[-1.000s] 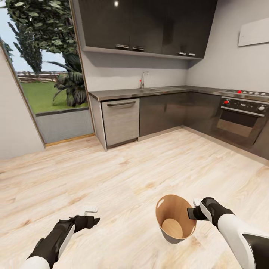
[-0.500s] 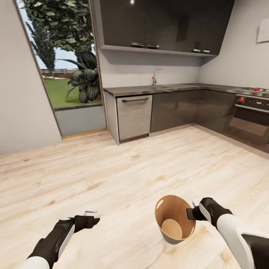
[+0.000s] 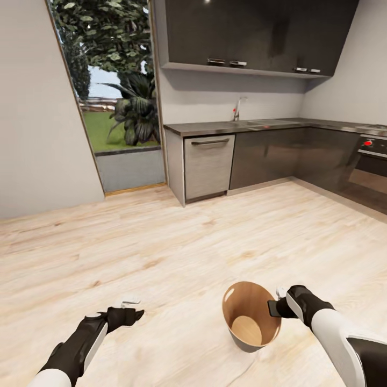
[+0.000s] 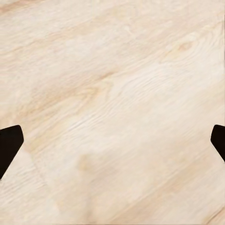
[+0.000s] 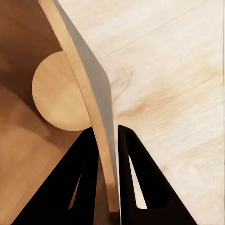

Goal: Put the three can of soda from the living room inside the tash can in the kitchen.

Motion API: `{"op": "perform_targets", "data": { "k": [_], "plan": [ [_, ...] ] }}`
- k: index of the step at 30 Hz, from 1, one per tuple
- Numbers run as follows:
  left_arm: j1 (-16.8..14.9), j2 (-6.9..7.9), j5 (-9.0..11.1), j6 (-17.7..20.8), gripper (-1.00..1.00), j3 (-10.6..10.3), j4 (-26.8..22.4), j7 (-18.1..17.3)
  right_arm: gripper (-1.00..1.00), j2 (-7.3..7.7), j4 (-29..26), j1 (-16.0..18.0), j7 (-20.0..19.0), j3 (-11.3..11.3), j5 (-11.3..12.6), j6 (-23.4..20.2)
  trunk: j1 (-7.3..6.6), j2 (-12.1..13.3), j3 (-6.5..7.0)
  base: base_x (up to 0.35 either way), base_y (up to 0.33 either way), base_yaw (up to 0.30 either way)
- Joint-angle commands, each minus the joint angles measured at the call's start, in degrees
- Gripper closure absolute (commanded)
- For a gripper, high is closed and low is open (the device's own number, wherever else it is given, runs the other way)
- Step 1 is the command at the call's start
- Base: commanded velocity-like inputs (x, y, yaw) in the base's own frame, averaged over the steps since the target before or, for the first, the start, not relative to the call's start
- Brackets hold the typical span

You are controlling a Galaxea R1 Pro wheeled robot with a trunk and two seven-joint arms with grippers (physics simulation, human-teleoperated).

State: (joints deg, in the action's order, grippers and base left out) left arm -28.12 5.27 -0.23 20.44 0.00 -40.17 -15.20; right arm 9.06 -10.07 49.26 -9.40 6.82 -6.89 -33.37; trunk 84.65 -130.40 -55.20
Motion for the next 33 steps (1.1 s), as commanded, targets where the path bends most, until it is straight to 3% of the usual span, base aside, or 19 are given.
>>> {"op": "perform_targets", "data": {
  "k": [1, 11, 22, 33],
  "plan": [
    [0.0, 0.0, 0.0, -0.2, -1.0, 0.0, 0.0, 0.0, 1.0, -0.01, 0.0, 0.0, -0.2, 0.5, 0.7, 0.0, 0.0, 0.0, 0.01, 0.0, 0.033, 0.002],
    [0.0, -0.03, 0.0, -0.9, -1.0, 0.0, 0.0, 0.0, 1.0, -0.44, -0.1, -0.4, -0.2, 0.4, 0.5, 0.0, 0.0, 0.0, 0.0, -0.071, 0.125, 0.08],
    [0.0, -0.07, 0.0, -0.9, -1.0, 0.0, 0.0, -0.1, 1.0, -0.71, 0.0, -0.5, -0.2, -1.7, 0.6, 0.0, 0.0, 0.0, -0.19, -0.303, 0.023, 0.219],
    [0.0, -0.06, -0.1, -0.9, -1.0, 0.0, 0.0, -0.1, 1.0, -1.3, 0.0, -0.5, -0.2, -1.9, 0.5, 0.1, 0.0, 0.0, -0.44, -0.324, 0.001, 0.228]
  ]
}}
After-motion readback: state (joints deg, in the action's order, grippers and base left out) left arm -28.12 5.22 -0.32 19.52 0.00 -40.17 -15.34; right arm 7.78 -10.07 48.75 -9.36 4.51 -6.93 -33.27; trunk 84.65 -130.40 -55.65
